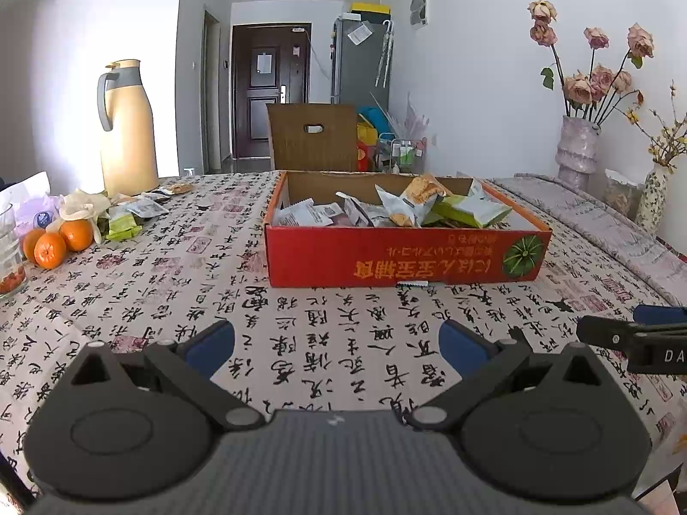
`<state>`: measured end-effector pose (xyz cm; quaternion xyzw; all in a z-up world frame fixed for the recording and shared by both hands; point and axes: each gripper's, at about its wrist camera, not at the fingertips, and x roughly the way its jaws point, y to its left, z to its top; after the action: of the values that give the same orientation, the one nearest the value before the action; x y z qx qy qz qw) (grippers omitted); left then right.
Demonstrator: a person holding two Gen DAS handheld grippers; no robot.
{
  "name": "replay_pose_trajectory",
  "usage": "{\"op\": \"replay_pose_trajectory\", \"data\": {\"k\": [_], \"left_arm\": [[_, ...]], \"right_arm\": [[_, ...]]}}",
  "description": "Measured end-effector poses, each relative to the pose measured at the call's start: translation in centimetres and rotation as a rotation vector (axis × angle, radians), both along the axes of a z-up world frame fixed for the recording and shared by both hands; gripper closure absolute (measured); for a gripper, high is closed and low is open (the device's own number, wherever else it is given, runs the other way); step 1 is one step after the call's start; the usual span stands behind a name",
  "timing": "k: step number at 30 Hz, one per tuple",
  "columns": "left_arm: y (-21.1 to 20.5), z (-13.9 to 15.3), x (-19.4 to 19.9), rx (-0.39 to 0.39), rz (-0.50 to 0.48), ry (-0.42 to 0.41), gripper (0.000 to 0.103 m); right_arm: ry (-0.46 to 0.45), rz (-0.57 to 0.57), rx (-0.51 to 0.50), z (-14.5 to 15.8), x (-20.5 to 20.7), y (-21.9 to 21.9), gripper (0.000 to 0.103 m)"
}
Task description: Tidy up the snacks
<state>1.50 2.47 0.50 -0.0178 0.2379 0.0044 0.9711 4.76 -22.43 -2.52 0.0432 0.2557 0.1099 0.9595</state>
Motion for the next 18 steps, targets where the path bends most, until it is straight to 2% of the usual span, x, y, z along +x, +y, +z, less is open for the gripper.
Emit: {"op": "replay_pose_trajectory", "data": {"k": [18], "left_arm": [[-0.29, -0.10, -0.20, 0.003, -0.006, 0.004, 0.000]], "right_arm": [[0.005, 0.001, -0.001, -0.32, -0.25, 0.07, 0.000]]}}
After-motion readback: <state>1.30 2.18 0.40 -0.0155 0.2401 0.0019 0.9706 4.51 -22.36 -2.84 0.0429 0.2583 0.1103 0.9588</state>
